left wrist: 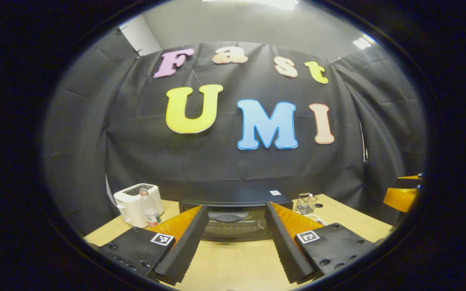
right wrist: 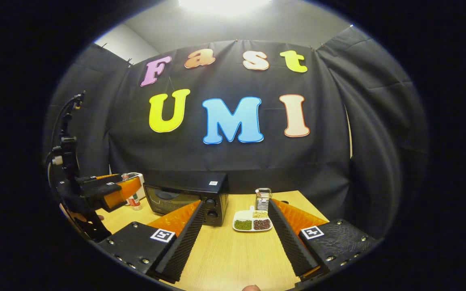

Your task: Open the electric oven with the left hand, put the food in, and close the electric oven.

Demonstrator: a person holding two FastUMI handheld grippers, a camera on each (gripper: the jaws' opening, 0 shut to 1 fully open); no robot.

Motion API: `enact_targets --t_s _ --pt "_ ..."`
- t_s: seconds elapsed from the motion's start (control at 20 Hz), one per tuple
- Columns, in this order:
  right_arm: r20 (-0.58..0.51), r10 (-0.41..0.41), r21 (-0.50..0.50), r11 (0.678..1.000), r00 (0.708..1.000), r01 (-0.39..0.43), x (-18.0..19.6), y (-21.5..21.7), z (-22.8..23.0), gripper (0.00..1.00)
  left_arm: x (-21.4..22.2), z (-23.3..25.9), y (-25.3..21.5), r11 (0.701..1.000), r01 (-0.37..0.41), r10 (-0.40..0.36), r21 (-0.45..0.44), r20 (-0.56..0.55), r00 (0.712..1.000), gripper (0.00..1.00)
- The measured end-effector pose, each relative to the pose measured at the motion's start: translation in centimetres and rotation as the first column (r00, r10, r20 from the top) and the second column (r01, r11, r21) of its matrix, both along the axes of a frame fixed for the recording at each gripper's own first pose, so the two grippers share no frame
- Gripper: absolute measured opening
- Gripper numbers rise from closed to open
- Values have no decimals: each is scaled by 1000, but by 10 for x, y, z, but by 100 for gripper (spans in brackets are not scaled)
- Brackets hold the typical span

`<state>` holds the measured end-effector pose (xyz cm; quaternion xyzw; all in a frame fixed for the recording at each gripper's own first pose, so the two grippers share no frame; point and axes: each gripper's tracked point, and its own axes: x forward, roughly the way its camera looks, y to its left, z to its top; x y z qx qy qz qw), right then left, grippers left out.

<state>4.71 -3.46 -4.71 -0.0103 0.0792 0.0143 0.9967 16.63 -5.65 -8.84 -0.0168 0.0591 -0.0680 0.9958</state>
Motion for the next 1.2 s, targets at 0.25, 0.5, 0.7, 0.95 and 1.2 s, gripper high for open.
enact_targets --t_s 0.25,0.5,0.7,0.95,1.2 --pt "54 40 -17 999 998 -39 -32 -16 16 98 -79 39 1 998 -55 55 -2 47 997 98" --pt "78 36 -3 999 996 -36 -61 -18 26 97 -141 66 2 999 -44 44 0 70 997 98" --pt "86 40 12 999 996 -42 -81 -8 30 98 -172 81 18 998 -43 38 44 113 993 98" --pt "91 -1 15 1000 996 0 -98 -1 35 98 -189 84 28 997 -25 14 78 138 990 98" --pt "106 -37 14 999 994 36 -108 -2 42 97 -190 87 42 998 -31 22 58 155 988 98"
